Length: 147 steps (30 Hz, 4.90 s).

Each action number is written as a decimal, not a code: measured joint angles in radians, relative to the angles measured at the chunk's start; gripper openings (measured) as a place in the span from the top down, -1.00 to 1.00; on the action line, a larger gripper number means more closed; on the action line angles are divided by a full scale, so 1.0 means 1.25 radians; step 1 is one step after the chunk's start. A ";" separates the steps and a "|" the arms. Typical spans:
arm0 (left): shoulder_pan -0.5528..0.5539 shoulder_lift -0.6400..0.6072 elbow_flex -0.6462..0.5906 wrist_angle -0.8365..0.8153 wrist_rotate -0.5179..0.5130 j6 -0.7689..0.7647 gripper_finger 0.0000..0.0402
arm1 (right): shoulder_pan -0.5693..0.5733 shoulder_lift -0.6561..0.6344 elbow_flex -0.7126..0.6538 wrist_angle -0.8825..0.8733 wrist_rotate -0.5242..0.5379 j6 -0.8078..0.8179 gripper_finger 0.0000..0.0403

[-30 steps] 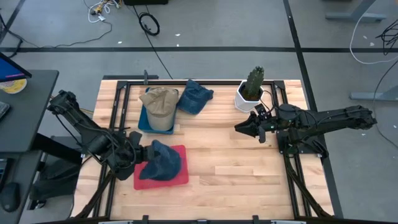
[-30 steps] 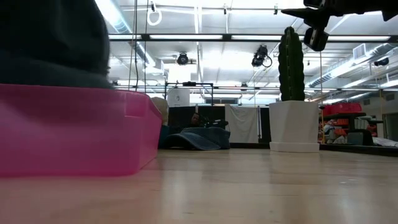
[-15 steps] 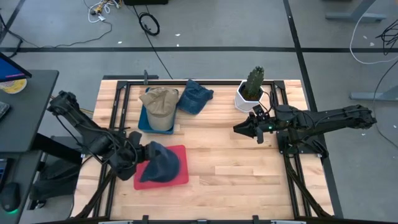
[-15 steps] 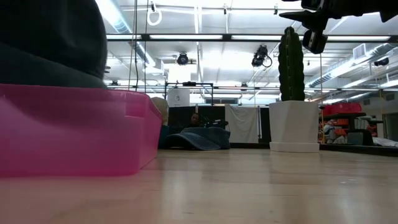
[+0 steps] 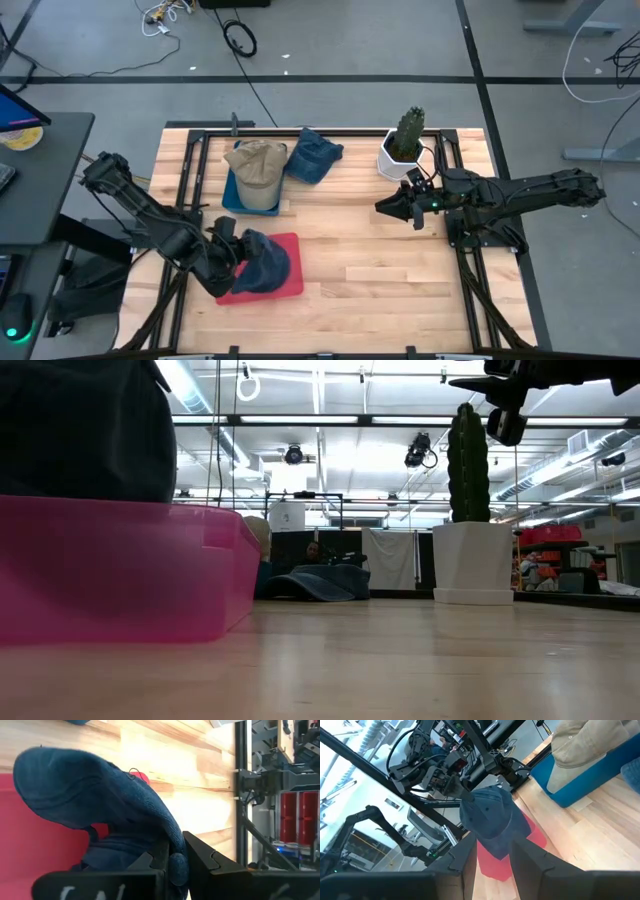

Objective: Pick & Place hat
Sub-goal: Put the bottom blue cap into the pink bin

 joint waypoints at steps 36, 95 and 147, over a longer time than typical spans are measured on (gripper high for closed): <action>-0.066 0.145 0.079 -0.232 0.177 -0.002 0.81 | 0.000 0.000 0.000 -0.001 0.076 0.117 0.44; 0.071 0.250 0.086 -0.284 0.279 -0.028 0.81 | 0.000 0.000 0.000 -0.001 0.086 0.084 0.44; -0.017 0.253 0.241 -0.436 0.374 0.210 -0.36 | 0.000 0.000 0.000 -0.019 0.080 0.101 0.25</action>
